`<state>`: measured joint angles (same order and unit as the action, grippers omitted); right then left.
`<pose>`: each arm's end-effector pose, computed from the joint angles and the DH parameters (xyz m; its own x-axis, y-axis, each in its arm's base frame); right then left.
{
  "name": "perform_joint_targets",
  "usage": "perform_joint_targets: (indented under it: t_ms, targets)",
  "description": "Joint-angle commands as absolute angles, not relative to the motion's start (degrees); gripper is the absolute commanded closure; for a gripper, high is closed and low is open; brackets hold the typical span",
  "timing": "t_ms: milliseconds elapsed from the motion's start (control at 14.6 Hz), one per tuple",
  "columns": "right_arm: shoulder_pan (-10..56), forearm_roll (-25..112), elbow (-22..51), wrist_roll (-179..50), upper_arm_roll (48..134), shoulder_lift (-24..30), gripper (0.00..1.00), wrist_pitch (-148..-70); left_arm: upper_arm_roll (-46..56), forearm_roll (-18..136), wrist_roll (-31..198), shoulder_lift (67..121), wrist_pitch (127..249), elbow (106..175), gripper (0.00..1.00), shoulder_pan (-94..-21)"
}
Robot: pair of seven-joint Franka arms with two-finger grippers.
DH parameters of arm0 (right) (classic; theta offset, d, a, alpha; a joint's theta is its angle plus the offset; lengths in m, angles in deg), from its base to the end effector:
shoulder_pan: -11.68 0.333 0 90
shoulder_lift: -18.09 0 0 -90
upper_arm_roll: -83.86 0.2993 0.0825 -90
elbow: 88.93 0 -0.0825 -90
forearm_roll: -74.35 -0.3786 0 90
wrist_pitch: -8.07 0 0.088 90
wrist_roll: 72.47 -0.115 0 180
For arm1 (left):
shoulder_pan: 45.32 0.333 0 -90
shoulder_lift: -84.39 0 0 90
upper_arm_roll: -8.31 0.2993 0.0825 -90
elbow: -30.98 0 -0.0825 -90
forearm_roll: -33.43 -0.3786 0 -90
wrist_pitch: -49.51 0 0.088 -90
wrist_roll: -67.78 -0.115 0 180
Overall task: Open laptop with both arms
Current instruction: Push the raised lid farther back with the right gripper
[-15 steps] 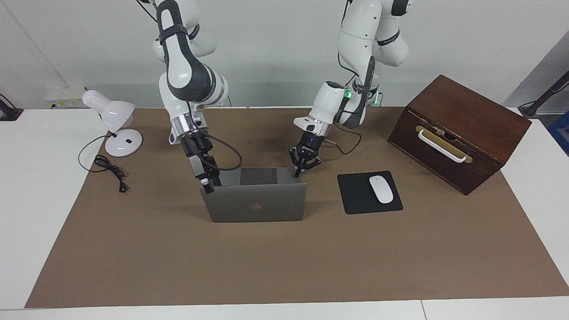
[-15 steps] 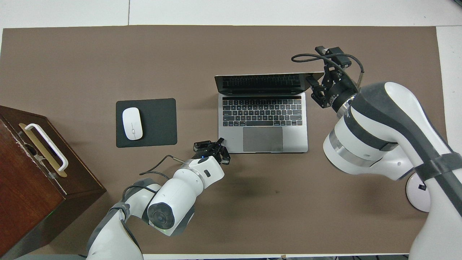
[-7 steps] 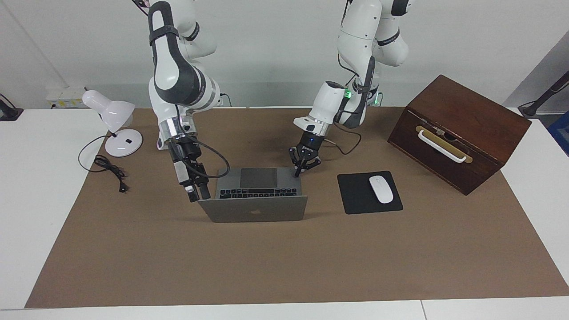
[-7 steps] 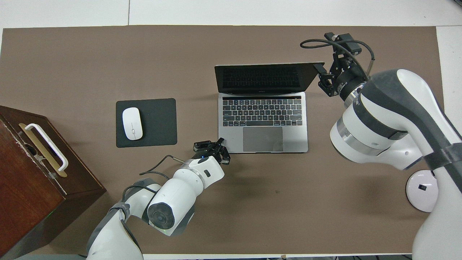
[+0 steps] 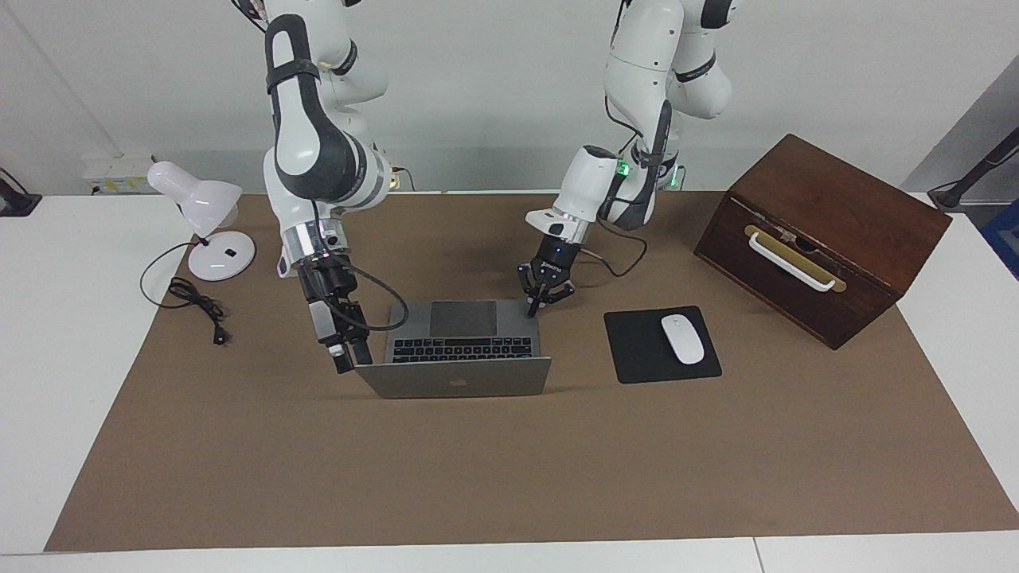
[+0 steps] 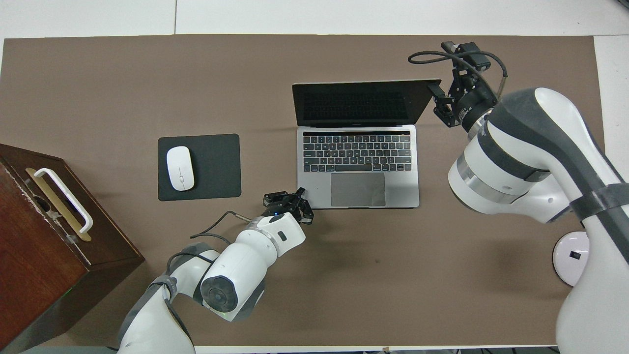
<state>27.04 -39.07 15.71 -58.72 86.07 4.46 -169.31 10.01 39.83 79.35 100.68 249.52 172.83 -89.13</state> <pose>0.6070 0.1112 0.4119 0.2574 -0.9498 -0.1776 -0.4889 0.0304 -0.8718 0.3966 -0.3401 0.2495 0.7204 -0.2525 0.6460 -0.4556 -0.8745 0.1662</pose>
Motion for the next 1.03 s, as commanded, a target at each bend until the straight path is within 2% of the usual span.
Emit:
perform_joint_targets:
  t_ms: [0,411,753,890,959]
  targets:
    - [26.09,-38.67,12.41,-57.36,86.32,2.54,0.00,-168.15,9.81,40.99,78.24,102.84,250.25,171.87,1.00,-89.18]
    - [25.12,-36.65,11.09,-57.44,86.32,1.57,0.00,-167.80,9.81,40.99,78.15,102.84,250.25,171.96,1.00,-89.18]
    - [25.47,-29.44,12.49,-57.36,86.41,1.57,0.00,-167.80,9.81,40.99,78.24,102.84,250.25,171.87,1.00,-89.18]
    - [28.27,-29.71,13.89,-57.62,86.84,2.44,0.00,-169.11,9.81,40.99,78.24,102.84,250.25,171.96,1.00,-89.09]
    - [32.03,-30.14,14.08,-58.06,86.93,2.88,0.00,-172.43,9.81,40.99,78.24,102.84,250.25,171.87,1.00,-89.09]
